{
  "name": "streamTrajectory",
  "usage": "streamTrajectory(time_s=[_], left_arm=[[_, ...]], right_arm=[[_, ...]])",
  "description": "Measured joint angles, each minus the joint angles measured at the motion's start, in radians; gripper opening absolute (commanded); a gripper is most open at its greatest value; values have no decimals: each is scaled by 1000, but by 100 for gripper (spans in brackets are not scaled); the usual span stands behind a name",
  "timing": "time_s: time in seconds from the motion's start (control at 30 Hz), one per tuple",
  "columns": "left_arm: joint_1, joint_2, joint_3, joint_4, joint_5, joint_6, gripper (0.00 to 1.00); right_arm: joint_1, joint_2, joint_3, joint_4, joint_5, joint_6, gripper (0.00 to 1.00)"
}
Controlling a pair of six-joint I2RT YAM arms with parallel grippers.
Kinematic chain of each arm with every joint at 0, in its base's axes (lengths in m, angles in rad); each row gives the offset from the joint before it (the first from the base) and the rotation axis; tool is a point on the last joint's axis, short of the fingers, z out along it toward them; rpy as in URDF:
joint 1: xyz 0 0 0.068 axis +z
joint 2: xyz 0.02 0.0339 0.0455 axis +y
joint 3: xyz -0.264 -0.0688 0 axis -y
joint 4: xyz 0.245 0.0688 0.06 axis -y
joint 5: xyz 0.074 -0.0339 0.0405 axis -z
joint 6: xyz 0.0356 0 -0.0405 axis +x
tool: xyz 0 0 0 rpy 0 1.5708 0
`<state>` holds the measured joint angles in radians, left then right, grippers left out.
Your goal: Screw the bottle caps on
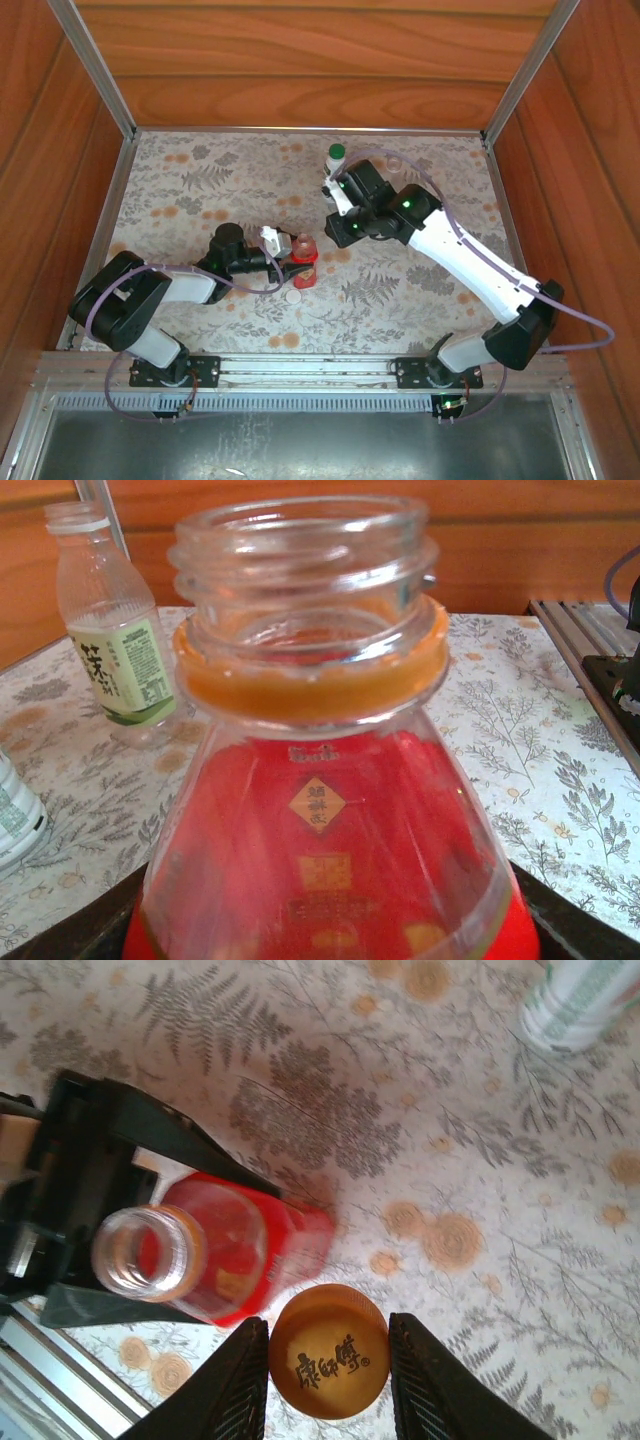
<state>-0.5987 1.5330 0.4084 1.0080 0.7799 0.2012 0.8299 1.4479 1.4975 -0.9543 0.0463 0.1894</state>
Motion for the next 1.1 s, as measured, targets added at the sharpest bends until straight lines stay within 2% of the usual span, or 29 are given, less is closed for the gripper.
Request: streamTrajectory(time_s=[0.47, 1.1], left_arm=[[0, 4, 0, 7, 2, 0, 64], [0, 5, 0, 8, 2, 0, 64]], right_arm=[[102, 135, 185, -68, -25, -83, 35], [126, 229, 238, -111, -13, -141, 35]])
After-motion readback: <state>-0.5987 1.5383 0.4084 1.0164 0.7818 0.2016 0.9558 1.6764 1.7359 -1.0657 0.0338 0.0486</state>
